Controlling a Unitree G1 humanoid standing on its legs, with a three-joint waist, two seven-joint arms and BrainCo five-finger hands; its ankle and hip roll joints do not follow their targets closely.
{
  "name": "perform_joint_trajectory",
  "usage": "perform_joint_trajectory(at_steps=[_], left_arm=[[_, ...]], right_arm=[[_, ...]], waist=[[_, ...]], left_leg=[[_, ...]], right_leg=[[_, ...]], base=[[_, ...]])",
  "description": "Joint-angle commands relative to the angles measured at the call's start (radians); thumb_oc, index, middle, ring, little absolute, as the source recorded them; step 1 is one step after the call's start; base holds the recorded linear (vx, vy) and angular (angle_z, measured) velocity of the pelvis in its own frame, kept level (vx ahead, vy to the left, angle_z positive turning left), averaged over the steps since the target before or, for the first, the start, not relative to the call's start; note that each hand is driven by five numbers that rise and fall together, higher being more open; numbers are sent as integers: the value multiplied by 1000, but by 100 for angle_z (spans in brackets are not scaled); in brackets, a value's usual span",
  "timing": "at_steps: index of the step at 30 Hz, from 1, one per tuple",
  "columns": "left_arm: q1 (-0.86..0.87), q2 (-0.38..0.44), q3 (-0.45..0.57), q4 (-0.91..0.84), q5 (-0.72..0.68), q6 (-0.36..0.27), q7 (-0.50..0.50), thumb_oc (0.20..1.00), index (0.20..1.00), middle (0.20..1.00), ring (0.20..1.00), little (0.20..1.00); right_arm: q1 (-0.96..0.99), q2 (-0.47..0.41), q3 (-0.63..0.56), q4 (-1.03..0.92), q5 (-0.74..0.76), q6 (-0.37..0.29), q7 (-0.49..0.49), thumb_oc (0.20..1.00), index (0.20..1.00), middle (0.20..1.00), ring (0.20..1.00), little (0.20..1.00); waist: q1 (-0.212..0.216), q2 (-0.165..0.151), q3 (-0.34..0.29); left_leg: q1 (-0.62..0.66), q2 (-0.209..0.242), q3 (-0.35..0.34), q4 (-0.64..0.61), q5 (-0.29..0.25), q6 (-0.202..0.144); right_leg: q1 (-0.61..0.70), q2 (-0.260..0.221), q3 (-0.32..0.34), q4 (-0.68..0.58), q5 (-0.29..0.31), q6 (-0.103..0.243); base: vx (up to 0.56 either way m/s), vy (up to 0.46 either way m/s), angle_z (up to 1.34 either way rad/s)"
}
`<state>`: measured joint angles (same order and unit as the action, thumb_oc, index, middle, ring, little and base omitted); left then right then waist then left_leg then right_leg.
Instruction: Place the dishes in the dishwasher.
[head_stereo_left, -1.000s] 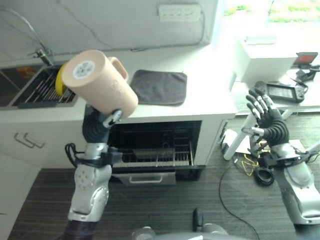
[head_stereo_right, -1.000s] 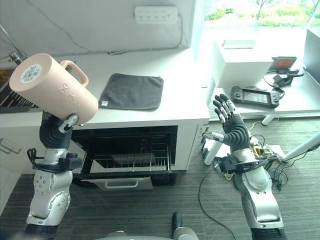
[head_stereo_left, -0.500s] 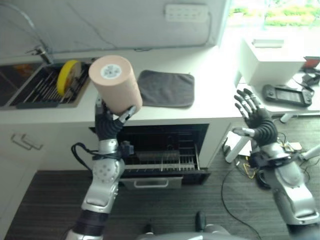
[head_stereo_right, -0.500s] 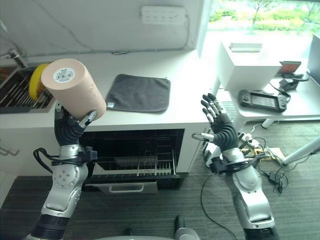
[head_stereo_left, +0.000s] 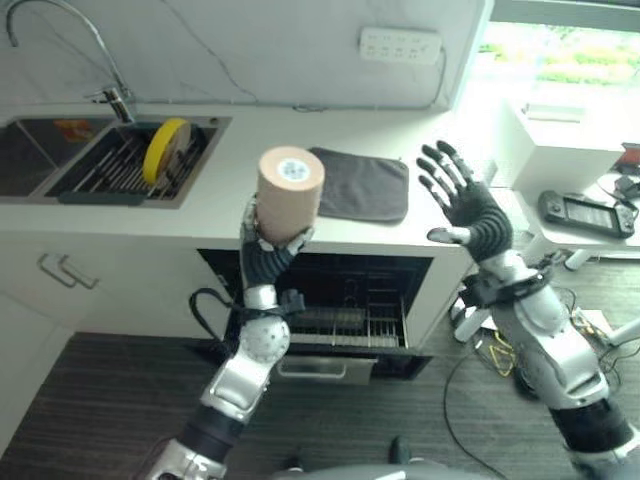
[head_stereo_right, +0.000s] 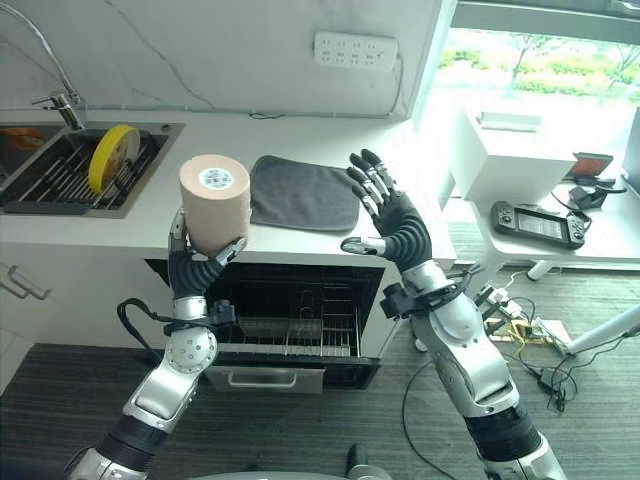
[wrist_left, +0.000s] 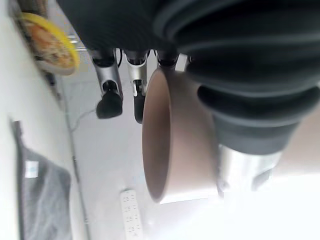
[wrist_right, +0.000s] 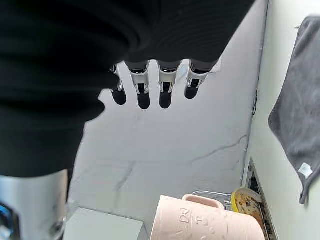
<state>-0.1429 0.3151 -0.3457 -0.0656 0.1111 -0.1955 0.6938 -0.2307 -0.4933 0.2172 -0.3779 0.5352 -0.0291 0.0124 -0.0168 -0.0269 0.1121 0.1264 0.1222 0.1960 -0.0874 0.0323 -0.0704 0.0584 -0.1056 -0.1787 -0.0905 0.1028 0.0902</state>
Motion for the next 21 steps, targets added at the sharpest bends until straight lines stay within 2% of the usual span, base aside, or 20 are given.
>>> perform_joint_trajectory(at_steps=[1,4,8,21], left_arm=[[-123,65,-32,24,107,-68,-7,200,200,200,200,200],[-141,67,-60,30,129,-67,-3,200,200,200,200,200],[-152,75,-89,39,161,-60,-9,200,200,200,200,200],[-167,78,-156,62,179,-81,-29,200,200,200,200,200]], right_arm=[[-69,66,-10,-22,58,-12,-2,1000,1000,1000,1000,1000],[-100,81,22,-7,55,20,-4,1000,1000,1000,1000,1000],[-127,106,51,22,147,61,2,1000,1000,1000,1000,1000],[-203,146,109,86,106,67,-33,1000,1000,1000,1000,1000]], waist=[[12,-68,-37],[14,-65,-42],[22,-65,-48],[36,-68,-54]], left_leg=[[7,68,-27,0,-114,-7],[12,67,-29,0,-118,-6],[17,67,-32,0,-120,-7],[19,73,-34,0,-114,-9]], right_leg=[[82,-93,-19,3,-113,72],[85,-96,-19,3,-114,73],[89,-99,-25,3,-114,74],[88,-99,-34,3,-109,71]], base=[[17,-21,4],[0,0,0],[13,-5,0],[0,0,0]])
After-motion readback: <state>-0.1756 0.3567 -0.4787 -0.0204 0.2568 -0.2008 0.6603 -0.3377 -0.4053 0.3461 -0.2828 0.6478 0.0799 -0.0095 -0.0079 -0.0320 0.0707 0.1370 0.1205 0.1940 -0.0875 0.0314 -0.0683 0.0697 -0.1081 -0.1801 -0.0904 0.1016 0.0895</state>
